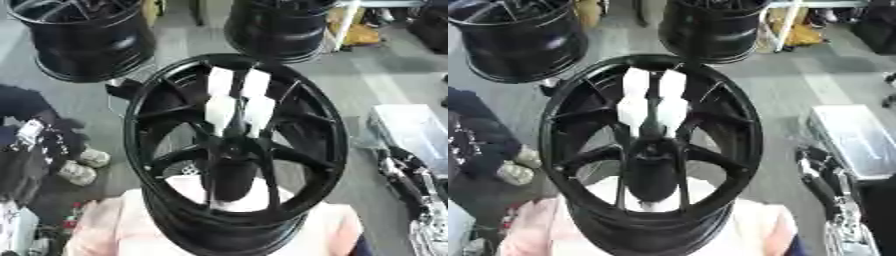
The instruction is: Pull the pin out of the wheel hub.
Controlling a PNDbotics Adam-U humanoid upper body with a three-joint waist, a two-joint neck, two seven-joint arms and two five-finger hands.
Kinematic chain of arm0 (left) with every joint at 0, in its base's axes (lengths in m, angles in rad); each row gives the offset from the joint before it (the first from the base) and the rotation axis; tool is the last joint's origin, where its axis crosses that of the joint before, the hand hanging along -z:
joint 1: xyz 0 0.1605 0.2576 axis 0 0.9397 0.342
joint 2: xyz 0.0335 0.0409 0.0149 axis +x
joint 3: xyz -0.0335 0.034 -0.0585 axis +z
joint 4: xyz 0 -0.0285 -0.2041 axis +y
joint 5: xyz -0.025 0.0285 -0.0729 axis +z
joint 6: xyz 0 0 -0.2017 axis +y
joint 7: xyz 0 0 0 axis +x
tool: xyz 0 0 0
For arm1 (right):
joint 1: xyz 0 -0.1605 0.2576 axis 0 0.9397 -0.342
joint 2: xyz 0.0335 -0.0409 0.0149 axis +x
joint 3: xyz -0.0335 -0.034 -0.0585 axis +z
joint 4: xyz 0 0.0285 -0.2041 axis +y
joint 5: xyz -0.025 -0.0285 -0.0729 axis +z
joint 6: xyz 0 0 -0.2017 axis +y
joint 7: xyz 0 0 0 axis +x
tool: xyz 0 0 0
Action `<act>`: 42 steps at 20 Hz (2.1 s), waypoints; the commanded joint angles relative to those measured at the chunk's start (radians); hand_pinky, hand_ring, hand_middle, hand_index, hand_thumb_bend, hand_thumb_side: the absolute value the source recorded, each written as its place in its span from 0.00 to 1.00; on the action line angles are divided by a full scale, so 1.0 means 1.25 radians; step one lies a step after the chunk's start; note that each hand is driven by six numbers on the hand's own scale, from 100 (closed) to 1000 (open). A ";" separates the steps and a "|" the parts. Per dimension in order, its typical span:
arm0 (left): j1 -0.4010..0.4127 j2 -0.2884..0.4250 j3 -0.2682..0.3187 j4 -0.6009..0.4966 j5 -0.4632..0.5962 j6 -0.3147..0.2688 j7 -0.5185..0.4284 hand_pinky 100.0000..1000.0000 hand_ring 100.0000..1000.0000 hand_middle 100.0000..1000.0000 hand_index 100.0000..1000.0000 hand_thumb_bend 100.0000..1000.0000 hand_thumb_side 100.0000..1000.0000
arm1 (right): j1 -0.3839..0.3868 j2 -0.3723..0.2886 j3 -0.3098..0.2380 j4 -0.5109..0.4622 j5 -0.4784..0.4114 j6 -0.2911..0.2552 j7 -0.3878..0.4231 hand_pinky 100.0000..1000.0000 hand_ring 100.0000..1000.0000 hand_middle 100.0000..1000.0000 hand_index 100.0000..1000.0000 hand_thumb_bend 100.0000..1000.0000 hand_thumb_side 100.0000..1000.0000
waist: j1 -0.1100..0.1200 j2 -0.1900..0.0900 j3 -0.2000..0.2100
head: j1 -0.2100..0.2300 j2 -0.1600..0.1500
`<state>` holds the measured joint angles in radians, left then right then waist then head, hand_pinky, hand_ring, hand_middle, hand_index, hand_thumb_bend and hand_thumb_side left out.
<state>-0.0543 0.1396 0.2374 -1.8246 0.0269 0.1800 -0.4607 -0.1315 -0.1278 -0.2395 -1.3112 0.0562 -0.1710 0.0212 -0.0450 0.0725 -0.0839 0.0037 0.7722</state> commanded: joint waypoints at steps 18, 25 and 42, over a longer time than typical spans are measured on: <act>-0.136 0.328 -0.038 -0.015 0.100 -0.190 0.040 0.71 0.71 0.71 0.73 0.00 0.66 | -0.004 -0.018 0.001 -0.015 0.006 0.001 0.003 0.70 0.67 0.73 0.80 0.18 0.39 | 0.014 -0.016 -0.015 | -0.004 -0.002; -0.337 0.656 -0.203 0.133 0.035 -0.470 0.040 0.76 0.74 0.75 0.80 0.08 0.40 | -0.005 -0.029 0.010 -0.014 0.011 0.001 0.012 0.70 0.67 0.73 0.80 0.18 0.39 | 0.029 -0.020 -0.041 | 0.009 -0.002; -0.753 0.378 -0.497 0.534 -0.288 -0.722 -0.229 0.76 0.74 0.76 0.84 0.22 0.40 | -0.006 -0.029 0.021 -0.014 0.017 0.003 0.024 0.70 0.67 0.73 0.80 0.18 0.39 | 0.041 -0.031 -0.072 | 0.021 -0.002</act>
<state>-0.9675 0.6239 -0.3914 -1.1773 -0.3080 -0.5497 -0.5694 -0.1310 -0.1465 -0.2148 -1.3111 0.0743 -0.1651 0.0469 0.0087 0.0504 -0.1742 0.0254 0.7723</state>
